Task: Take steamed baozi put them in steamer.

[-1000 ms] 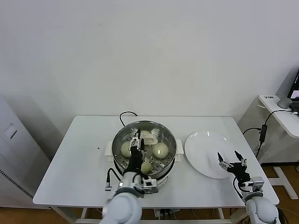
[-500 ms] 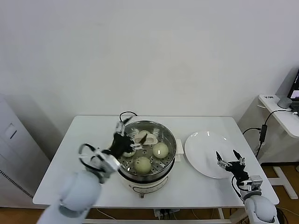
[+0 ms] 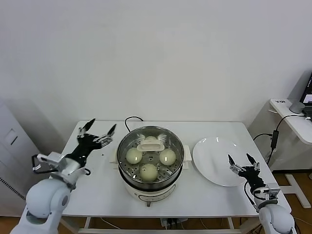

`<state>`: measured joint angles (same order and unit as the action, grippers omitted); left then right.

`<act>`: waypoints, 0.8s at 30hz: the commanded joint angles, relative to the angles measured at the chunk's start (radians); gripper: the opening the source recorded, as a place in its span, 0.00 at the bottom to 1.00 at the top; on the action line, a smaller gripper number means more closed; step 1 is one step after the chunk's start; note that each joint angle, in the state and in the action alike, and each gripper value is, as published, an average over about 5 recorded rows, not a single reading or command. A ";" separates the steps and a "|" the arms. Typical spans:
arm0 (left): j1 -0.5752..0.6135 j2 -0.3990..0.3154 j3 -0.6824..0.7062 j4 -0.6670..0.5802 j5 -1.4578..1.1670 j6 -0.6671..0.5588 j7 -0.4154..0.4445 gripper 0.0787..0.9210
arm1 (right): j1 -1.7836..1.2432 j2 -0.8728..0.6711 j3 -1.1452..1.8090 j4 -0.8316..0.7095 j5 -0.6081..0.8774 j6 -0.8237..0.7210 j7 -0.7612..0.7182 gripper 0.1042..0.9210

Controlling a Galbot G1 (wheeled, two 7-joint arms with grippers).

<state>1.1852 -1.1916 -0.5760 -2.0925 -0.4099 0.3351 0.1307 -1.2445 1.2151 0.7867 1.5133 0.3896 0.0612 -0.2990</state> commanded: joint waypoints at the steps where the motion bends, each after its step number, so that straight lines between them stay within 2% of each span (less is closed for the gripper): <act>1: 0.095 -0.008 -0.120 0.177 -0.050 -0.087 -0.112 0.88 | -0.046 0.009 0.024 0.091 0.031 -0.039 0.007 0.88; 8: 0.093 0.005 -0.091 0.242 -0.021 -0.090 -0.114 0.88 | -0.071 0.008 0.043 0.119 0.000 -0.064 0.030 0.88; 17: 0.070 -0.026 -0.081 0.338 0.064 -0.064 -0.137 0.88 | -0.070 0.014 0.037 0.125 0.000 -0.080 0.055 0.88; 24: 0.077 -0.023 -0.077 0.348 0.061 -0.061 -0.144 0.88 | -0.068 0.014 0.036 0.121 -0.001 -0.079 0.052 0.88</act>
<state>1.2570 -1.2063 -0.6446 -1.8148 -0.3783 0.2717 0.0091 -1.3048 1.2268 0.8188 1.6215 0.3929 -0.0076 -0.2576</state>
